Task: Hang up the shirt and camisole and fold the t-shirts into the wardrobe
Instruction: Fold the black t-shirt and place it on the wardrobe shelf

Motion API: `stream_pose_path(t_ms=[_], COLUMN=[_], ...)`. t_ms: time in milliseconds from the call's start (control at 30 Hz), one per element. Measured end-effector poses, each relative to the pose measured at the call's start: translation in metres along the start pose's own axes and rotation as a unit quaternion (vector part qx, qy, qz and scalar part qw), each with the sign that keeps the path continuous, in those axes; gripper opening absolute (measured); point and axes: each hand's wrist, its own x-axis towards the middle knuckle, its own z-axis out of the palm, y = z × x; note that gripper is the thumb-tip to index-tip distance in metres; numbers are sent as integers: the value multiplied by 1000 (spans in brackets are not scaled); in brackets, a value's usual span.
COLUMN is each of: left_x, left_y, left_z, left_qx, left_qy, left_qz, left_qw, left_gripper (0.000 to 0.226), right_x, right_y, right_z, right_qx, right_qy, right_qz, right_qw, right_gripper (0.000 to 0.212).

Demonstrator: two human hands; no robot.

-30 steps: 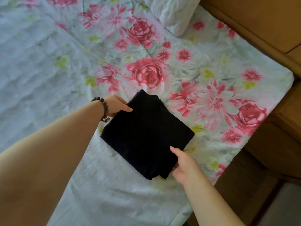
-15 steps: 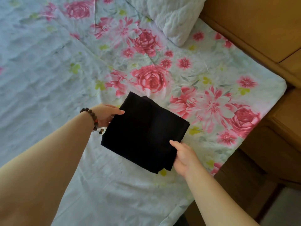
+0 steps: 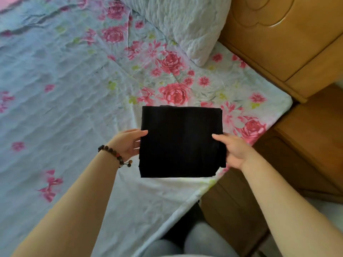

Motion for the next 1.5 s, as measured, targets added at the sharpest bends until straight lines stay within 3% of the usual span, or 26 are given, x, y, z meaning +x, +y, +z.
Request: stream_pose_path(t_ms=[267, 500, 1067, 1367, 1500], left_x=[-59, -80, -144, -193, -214], left_y=[0, 0, -78, -143, -172], left_z=[56, 79, 83, 112, 131], left_qx=[-28, 4, 165, 278, 343], left_qy=[1, -41, -205, -276, -308], left_qz=[23, 38, 28, 2, 0], left_qw=[999, 998, 964, 920, 887], left_gripper=[33, 28, 17, 14, 20], right_x=[-89, -138, -278, -362, -391], right_y=[-35, -2, 195, 310, 370], right_z=[-39, -60, -51, -44, -40], right_qx=[-20, 25, 181, 300, 361], right_qy=[28, 90, 235, 313, 341], right_qz=[-36, -54, -134, -130, -147], right_qw=[999, 994, 946, 892, 856], right_gripper=[28, 24, 26, 23, 31])
